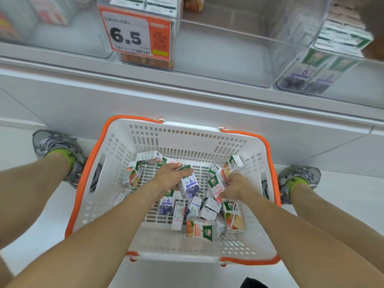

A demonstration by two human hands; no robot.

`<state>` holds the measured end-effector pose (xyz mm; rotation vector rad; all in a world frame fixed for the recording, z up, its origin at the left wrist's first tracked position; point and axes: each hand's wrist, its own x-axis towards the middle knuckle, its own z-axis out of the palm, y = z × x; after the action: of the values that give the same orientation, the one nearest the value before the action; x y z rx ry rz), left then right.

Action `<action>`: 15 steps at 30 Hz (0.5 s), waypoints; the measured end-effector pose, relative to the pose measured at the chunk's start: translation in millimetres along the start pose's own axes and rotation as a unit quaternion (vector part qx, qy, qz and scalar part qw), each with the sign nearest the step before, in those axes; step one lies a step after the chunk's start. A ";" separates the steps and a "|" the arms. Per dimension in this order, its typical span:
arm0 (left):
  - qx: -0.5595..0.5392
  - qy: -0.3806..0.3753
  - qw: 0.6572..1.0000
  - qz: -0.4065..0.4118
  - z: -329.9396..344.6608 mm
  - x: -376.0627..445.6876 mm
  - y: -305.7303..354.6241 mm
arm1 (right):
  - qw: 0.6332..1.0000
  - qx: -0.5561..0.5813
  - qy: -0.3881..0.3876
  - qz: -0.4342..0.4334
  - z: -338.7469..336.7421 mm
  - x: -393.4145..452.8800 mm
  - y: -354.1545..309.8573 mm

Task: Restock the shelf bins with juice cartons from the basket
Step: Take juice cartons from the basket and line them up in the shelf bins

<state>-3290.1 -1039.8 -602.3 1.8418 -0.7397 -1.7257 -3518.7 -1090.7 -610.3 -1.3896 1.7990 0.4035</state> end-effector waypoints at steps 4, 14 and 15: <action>0.120 -0.010 0.990 0.070 2.1 -18.5 33.2 | 0.990 0.132 0.041 -0.021 -12.9 -13.9 -7.3; 0.224 -0.053 0.950 0.213 27.9 -74.5 123.5 | 0.878 0.432 -0.019 -0.206 -128.6 -122.7 15.4; 0.235 -0.048 0.944 0.226 29.8 -81.3 132.3 | 0.871 0.439 -0.016 -0.222 -135.5 -130.3 15.0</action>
<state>-3329.8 -1079.4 -454.5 1.6876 -1.5899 -1.4191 -3578.0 -1091.3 -431.3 -1.0437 1.2810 -0.5803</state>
